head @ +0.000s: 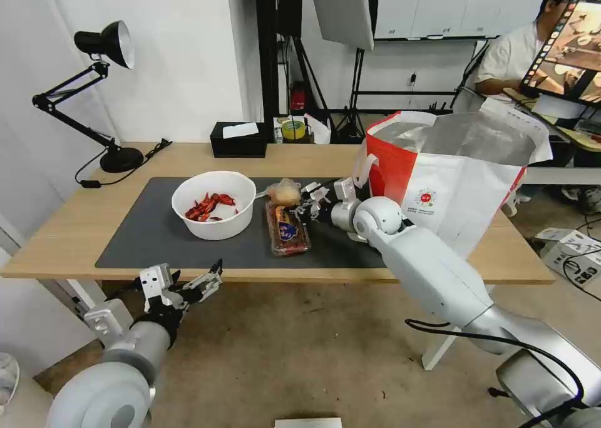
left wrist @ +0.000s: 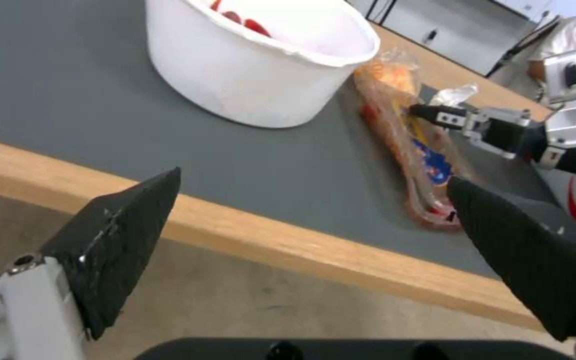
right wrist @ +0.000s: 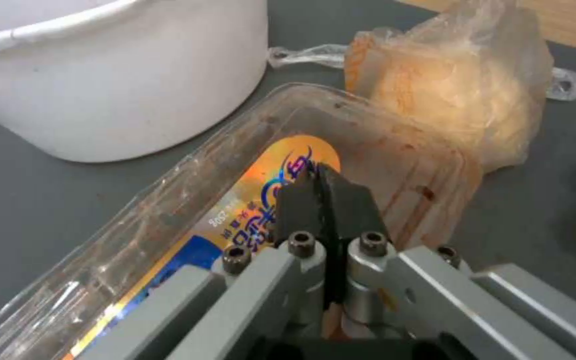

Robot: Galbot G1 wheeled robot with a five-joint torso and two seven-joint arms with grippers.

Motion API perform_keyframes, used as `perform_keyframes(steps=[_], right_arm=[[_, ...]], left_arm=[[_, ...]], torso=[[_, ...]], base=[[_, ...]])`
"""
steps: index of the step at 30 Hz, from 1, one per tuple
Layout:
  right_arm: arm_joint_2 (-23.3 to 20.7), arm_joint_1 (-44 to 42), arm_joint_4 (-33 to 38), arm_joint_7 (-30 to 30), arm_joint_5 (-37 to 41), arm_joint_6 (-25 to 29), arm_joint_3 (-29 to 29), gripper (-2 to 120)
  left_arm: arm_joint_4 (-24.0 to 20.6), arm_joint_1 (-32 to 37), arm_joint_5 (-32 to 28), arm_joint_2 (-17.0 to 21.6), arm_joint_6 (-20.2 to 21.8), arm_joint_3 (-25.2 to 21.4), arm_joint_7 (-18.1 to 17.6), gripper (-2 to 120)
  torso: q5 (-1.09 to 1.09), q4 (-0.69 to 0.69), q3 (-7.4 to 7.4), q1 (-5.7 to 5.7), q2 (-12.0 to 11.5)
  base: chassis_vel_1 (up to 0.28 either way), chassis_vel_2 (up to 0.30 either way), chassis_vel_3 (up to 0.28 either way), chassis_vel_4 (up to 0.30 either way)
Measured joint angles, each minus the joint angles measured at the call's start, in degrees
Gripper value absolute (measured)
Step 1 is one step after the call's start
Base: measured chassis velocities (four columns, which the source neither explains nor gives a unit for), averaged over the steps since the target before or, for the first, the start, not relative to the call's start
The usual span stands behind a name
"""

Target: Pick up the trash from the table and place it into the takeout bag.

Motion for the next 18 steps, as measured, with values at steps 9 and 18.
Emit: perform_keyframes(steps=[9, 18], right_arm=[[1.0, -0.1, -0.5, 0.3, 0.0, 0.0, -0.1, 0], [2.9, 0.5, -1.8, 0.3, -0.1, 0.0, -0.7, 0]], left_arm=[[2.2, -2.6, -4.2, 2.2, -2.4, 1.3, 1.2, 100], [4.4, -6.3, -16.4, 4.5, -4.1, 2.4, 1.4, 100]], torso=[[0.0, 0.0, 0.0, 0.0, 0.0], [0.0, 0.01, 0.0, 0.0, 0.0]], base=[[0.0, 0.0, 0.0, 0.0], [0.0, 0.0, 0.0, 0.0]])
